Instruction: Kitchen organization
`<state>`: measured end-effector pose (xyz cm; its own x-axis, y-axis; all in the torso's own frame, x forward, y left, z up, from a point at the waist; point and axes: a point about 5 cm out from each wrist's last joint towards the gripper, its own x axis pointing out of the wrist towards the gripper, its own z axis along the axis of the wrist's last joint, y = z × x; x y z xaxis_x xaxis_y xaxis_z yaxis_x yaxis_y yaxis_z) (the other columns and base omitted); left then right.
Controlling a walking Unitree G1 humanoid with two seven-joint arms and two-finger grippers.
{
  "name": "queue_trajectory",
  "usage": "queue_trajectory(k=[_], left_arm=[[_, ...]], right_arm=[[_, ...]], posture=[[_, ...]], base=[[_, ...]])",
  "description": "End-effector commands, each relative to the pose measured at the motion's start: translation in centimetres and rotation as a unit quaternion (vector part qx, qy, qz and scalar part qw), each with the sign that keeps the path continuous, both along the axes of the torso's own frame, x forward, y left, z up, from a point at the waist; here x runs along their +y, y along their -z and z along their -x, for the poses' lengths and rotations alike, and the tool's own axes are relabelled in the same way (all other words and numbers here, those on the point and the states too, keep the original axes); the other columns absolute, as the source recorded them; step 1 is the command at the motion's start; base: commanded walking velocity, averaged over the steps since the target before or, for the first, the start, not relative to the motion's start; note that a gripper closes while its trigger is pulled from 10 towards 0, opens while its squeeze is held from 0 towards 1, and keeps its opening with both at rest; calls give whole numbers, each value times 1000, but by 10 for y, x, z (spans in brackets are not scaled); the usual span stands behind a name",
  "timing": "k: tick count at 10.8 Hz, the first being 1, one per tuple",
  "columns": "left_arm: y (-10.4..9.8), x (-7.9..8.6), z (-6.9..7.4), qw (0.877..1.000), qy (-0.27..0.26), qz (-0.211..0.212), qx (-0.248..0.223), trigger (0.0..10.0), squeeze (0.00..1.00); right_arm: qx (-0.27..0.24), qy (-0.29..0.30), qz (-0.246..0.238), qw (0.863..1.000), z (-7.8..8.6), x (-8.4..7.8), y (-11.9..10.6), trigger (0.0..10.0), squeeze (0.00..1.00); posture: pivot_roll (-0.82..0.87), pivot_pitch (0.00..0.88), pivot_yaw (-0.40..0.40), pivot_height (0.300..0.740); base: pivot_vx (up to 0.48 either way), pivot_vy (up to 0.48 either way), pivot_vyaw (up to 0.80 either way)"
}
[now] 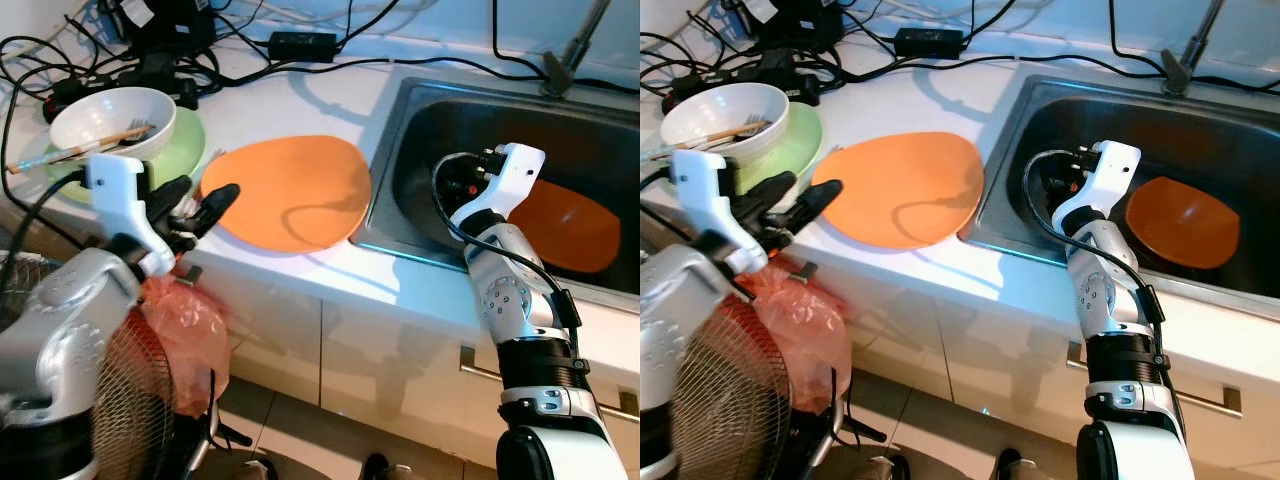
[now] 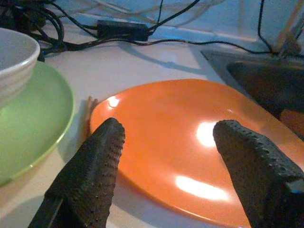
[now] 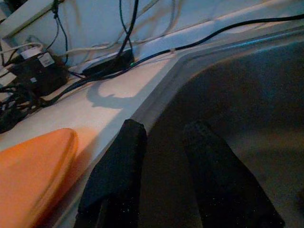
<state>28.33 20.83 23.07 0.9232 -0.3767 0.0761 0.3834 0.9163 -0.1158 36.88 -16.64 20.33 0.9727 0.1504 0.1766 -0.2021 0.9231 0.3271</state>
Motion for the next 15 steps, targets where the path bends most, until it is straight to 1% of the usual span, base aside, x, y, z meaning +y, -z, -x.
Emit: queue_trajectory(k=[1,3,5,7,8,12,15], left_arm=[[-1,2,5,1000,8,8,2,10000,0],[4,3,12,1000,6,23,18,10000,0],[10,5,12,998,-11,56,27,10000,0],[13,5,13,998,-18,55,35,10000,0],[14,10,12,997,-36,57,38,10000,0],[22,15,7,993,-70,66,63,10000,0],[27,8,4,992,-68,69,79,10000,0]], right_arm=[[-1,3,5,1000,1,-2,-3,10000,0],[-1,4,8,1000,0,-4,-4,10000,0],[-1,2,9,1000,0,-2,-4,10000,0],[0,4,11,1000,1,-5,-3,10000,0],[1,5,11,1000,1,-6,-2,10000,0],[-1,4,12,1000,0,-6,-4,10000,0],[-3,2,13,1000,0,-5,-6,10000,0]], posture=[[139,189,24,740],[142,192,20,740],[141,189,20,740],[133,185,21,740],[136,183,22,740],[134,177,23,740],[129,171,19,740]], base=[[0,0,0],[0,0,0],[0,0,0],[0,0,0],[0,0,0],[0,0,0],[0,0,0]])
